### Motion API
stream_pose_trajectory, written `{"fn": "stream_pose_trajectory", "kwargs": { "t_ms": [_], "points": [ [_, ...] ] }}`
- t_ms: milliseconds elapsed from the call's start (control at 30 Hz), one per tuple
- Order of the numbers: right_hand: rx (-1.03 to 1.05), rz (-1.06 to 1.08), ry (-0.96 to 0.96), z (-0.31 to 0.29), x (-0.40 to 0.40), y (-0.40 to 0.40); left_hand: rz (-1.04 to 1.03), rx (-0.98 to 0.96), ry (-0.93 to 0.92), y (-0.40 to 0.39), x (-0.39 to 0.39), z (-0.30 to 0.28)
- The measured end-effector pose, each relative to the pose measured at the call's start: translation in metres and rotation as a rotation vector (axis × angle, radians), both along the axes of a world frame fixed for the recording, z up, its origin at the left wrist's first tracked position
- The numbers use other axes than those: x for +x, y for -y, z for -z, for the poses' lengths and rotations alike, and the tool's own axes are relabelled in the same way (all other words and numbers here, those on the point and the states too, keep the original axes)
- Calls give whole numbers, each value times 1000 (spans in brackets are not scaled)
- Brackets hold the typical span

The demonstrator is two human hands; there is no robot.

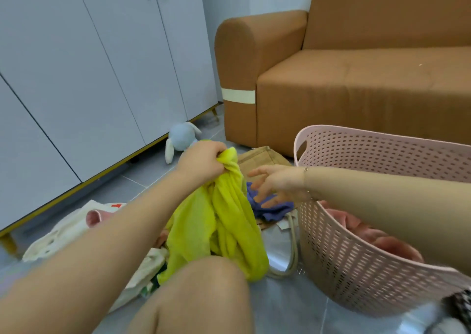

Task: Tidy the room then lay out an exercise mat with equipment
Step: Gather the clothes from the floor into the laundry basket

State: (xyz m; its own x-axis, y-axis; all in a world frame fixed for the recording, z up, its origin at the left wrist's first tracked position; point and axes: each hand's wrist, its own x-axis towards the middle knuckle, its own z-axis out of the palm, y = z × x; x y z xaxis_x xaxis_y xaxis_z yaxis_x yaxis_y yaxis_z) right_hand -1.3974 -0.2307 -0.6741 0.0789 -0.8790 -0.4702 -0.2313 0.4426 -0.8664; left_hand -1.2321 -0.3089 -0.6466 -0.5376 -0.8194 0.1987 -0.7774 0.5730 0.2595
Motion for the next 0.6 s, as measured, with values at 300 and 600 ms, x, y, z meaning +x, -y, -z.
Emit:
{"fn": "stream_pose_trajectory", "kwargs": {
  "t_ms": [300, 600],
  "points": [
    [-155, 136, 206, -25, -31, -11, -51, 770, -593, -6, -81, -84],
    [-437, 535, 220, -34, -58, -10, 358, 976, -704, 6, -53, -56]
  ]
}}
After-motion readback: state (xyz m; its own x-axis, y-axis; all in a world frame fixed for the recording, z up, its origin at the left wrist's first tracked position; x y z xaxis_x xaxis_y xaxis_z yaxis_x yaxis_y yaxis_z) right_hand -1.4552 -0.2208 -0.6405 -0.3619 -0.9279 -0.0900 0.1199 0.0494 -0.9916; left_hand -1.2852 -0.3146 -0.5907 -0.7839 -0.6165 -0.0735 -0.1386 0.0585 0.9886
